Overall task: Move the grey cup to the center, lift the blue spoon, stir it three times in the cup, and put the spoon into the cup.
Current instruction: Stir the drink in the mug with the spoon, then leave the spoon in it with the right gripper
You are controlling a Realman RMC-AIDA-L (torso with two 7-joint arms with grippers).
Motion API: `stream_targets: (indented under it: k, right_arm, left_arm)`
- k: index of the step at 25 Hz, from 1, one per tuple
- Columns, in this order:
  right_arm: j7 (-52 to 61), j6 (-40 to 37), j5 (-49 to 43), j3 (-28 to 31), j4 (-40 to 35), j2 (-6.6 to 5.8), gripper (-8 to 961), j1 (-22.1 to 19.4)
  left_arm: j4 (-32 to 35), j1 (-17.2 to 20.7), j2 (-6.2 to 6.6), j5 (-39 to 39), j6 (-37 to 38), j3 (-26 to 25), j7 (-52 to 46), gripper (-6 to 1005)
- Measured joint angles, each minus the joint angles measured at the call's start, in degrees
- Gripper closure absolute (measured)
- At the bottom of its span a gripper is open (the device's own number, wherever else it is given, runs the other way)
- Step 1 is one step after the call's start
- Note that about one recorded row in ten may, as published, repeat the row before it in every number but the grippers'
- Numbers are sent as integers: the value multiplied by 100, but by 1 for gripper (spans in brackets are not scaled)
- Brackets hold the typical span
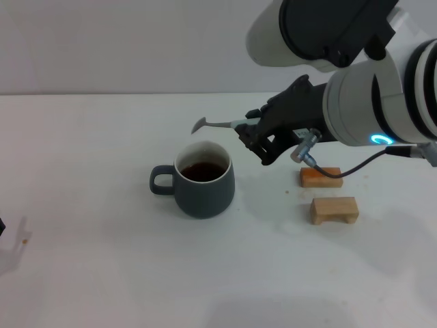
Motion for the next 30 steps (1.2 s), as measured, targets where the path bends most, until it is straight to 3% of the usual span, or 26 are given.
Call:
stream_targets:
  k: [12, 30]
  right_arm:
    - [11, -24, -48, -1, -161, -4, 789, -259]
    - [-39, -823, -14, -422, -984, 0, 789, -418]
  left_arm:
    - [-5, -3, -1, -8, 13, -1, 0, 141]
    - [-19, -4, -9, -6, 14, -3, 0, 141]
